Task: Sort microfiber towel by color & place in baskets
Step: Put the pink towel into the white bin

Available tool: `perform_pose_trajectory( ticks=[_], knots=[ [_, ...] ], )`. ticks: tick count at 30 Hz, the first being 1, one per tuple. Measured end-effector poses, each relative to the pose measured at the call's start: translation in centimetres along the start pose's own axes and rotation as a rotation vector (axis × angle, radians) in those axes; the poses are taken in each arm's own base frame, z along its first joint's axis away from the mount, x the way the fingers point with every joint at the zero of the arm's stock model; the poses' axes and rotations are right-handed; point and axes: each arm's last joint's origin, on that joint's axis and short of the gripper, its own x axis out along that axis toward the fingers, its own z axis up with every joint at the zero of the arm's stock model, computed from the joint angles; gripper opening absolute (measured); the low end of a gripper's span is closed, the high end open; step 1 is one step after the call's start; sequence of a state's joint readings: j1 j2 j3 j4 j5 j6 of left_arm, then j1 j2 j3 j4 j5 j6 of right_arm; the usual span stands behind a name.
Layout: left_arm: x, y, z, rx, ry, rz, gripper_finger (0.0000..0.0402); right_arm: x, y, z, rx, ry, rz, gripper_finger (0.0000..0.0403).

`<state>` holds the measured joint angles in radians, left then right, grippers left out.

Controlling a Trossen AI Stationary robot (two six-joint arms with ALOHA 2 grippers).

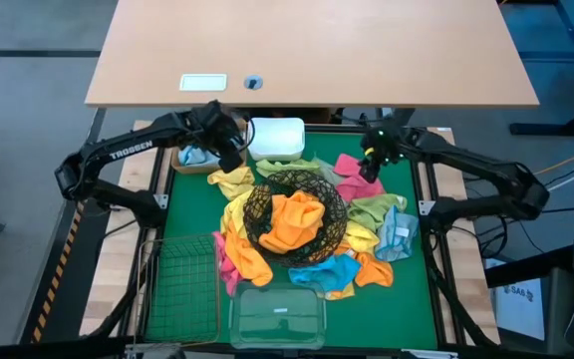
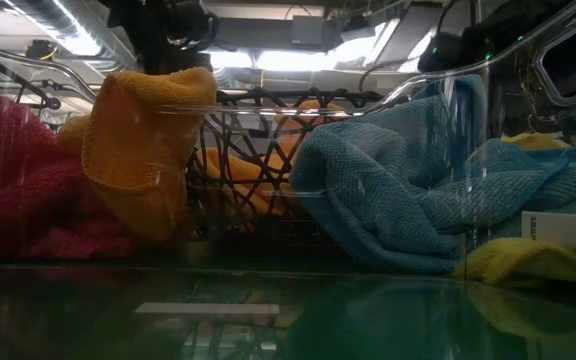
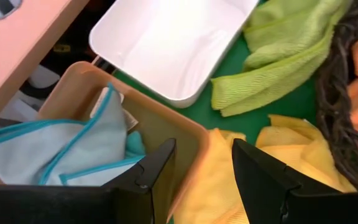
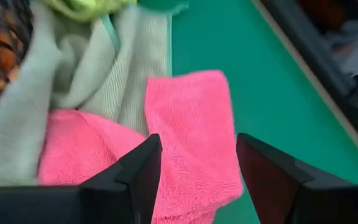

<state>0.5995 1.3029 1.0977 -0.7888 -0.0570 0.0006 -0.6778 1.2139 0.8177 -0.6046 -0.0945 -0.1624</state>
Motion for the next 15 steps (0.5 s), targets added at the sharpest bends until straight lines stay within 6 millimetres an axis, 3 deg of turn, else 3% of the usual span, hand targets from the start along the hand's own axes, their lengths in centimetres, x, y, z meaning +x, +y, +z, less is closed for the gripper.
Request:
perform_pose_trajectory(
  ticks=[7,15],
  knots=[
    [-0.1,-1.0,0.0,0.007,-0.002,-0.018,0.0150,3.0,-0.3,-0.3,-0.042,0.118,0.025,0.0207],
    [-0.1,-1.6,0.0,0.009,-0.003,-0.030,0.0150,5.0,-0.5,-0.7,-0.040,0.204,0.014,0.0207]
  ],
)
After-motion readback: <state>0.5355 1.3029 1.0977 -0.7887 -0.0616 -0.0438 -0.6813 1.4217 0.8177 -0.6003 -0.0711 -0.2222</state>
